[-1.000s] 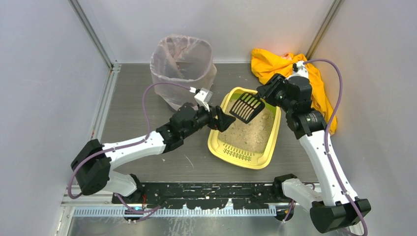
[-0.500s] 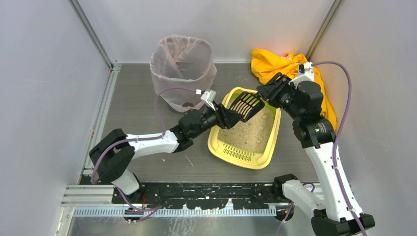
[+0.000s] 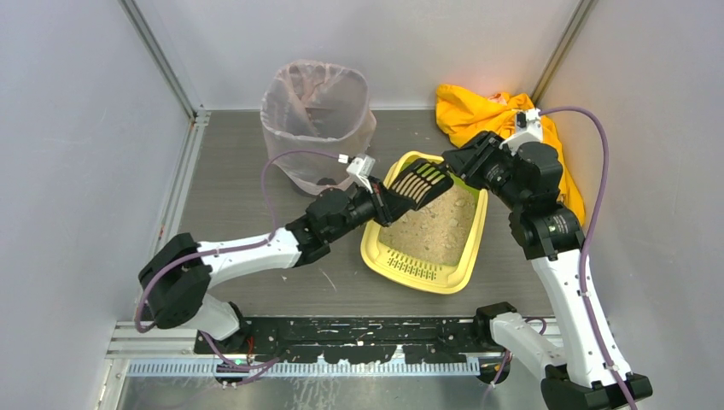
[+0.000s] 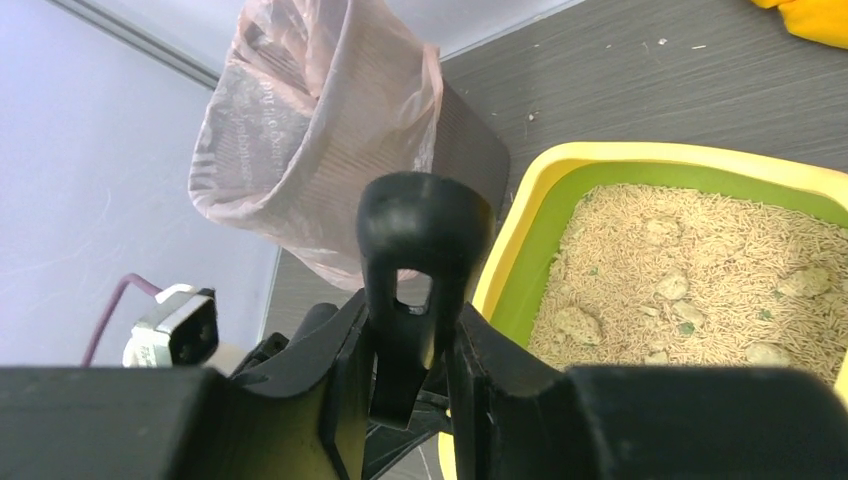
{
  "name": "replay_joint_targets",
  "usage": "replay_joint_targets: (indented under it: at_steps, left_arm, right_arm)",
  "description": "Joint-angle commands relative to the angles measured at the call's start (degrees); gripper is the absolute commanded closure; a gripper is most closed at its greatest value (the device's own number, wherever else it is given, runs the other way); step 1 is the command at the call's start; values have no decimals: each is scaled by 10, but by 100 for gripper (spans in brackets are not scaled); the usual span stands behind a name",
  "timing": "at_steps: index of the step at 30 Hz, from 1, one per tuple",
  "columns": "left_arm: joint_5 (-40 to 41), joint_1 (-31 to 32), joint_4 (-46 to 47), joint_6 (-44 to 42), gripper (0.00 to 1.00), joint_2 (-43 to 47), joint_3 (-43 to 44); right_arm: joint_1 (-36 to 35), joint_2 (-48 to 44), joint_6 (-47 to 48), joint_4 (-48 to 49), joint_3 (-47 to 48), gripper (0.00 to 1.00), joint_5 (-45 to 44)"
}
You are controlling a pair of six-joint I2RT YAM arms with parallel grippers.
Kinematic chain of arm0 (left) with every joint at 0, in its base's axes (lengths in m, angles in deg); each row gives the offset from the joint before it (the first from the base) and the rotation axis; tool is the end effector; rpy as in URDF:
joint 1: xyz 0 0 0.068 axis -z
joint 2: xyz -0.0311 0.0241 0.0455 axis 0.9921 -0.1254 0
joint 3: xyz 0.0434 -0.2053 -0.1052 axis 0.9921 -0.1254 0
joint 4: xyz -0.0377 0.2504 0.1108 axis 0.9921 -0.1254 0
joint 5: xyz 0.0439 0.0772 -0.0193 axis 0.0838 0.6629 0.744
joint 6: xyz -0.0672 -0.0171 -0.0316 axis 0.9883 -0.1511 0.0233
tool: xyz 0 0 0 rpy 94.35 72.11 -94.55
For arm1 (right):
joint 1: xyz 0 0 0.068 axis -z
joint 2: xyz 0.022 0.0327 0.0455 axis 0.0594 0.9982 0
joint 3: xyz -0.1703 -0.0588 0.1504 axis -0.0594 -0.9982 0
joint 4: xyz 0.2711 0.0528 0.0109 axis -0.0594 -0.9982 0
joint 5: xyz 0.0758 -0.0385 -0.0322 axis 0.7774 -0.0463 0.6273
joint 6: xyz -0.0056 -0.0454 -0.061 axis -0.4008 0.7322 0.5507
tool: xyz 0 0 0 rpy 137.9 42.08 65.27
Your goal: Clean the litter box
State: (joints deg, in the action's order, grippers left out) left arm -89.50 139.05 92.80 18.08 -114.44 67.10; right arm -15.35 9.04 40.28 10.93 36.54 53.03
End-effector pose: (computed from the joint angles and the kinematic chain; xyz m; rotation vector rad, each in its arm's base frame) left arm 0.2159 -0.3261 0.2419 0.2294 1.6634 -1.3662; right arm 0.2388 0.0598 0.3910 0.3092 1.8269 0.7376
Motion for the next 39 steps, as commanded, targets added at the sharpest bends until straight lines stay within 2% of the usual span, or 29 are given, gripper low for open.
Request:
replay_joint_targets:
  at_steps: [1, 3, 7, 12, 15, 20, 24, 31, 35, 36, 39]
  left_arm:
    - [7, -3, -147, -41, 100, 77, 62]
    - [-12, -7, -224, -52, 100, 102, 83]
    - [-84, -32, -328, -62, 100, 137, 110]
    - [-172, -77, -459, -55, 100, 156, 157]
    - [-231, -109, -483, -20, 100, 155, 175]
    - [-316, -149, -457, 71, 100, 128, 200]
    - [-377, -155, -411, 127, 100, 83, 221]
    - [-438, -154, -277, 225, 100, 57, 166]
    - [-439, -155, -281, 215, 100, 86, 132]
    - [-437, -154, -299, 206, 100, 95, 126]
    - [-434, -154, -321, 189, 100, 116, 109]
  right_arm:
    - [2, -3, 43, 13, 5, 59, -12]
    - [2, -5, 56, 19, 0, 47, -15]
    - [2, -19, 90, 34, -16, 28, -13]
    - [2, -61, 120, 84, -47, 24, 36]
    - [2, -88, 131, 110, -62, 24, 82]
    - [3, -138, 144, 127, -82, 24, 104]
    - [2, -141, 152, 105, -75, 24, 118]
    - [3, -138, 156, 119, -66, 27, 118]
    - [2, -125, 149, 129, -65, 29, 121]
    - [2, -123, 144, 135, -67, 30, 126]
    - [2, -117, 136, 142, -64, 46, 138]
